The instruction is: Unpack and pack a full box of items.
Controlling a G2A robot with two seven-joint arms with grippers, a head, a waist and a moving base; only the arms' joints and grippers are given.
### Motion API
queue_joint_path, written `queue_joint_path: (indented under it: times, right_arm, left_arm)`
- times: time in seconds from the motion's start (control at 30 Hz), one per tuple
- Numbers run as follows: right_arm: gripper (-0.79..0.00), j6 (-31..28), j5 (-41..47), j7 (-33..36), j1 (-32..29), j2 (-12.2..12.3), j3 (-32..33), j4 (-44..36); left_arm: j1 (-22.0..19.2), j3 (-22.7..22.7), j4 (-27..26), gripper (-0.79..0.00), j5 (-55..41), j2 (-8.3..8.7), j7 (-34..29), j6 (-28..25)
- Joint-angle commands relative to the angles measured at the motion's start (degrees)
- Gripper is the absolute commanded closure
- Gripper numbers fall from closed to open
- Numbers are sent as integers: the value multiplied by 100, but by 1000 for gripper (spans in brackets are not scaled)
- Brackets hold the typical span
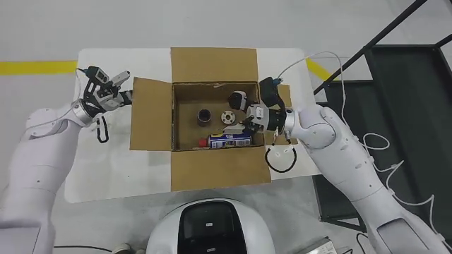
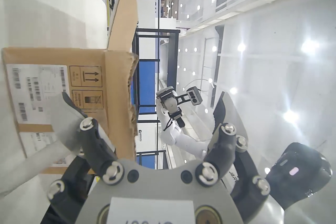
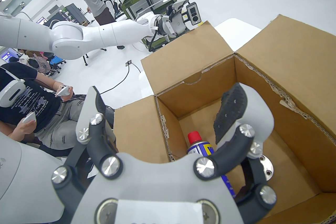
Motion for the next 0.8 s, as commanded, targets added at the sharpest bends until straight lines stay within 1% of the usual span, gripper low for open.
queue_joint_path:
  times: [0.0,0.1,0.17,0.3,0.4,0.47,0.57,0.67,0.77]
  right_arm:
    - [-785,0,0,0,0,0,0,0]
    - [-785,57,14,-35,-26,0,11,-2]
    - [-785,106,185,9,-111,25,95,45]
    - [-785,269,916,157,-405,153,637,251]
    - [-785,312,1901,231,-785,261,1148,449]
    - [-785,444,1917,375,-989,359,1623,607]
    - [-785,719,1832,344,-1393,457,2203,703]
    - [-785,941,2099,165,-1795,473,2429,735]
    - [-785,1063,2197,-40,-2034,468,2538,911]
  left_arm:
    - [-62,11,-33,-785,-84,-18,-156,12]
    - [-159,16,-125,-785,-83,-27,-362,26]
    - [-206,34,-214,-785,-90,-37,-486,74]
    - [-319,203,-464,-785,23,-94,-635,145]
    - [-366,435,-614,-785,87,-184,-586,125]
    - [-394,618,-679,-785,56,-264,-536,161]
    - [-452,895,-729,-785,65,-384,-479,152]
    - [-491,1150,-755,-785,89,-497,-478,111]
    - [-526,1369,-735,-785,192,-594,-457,-17]
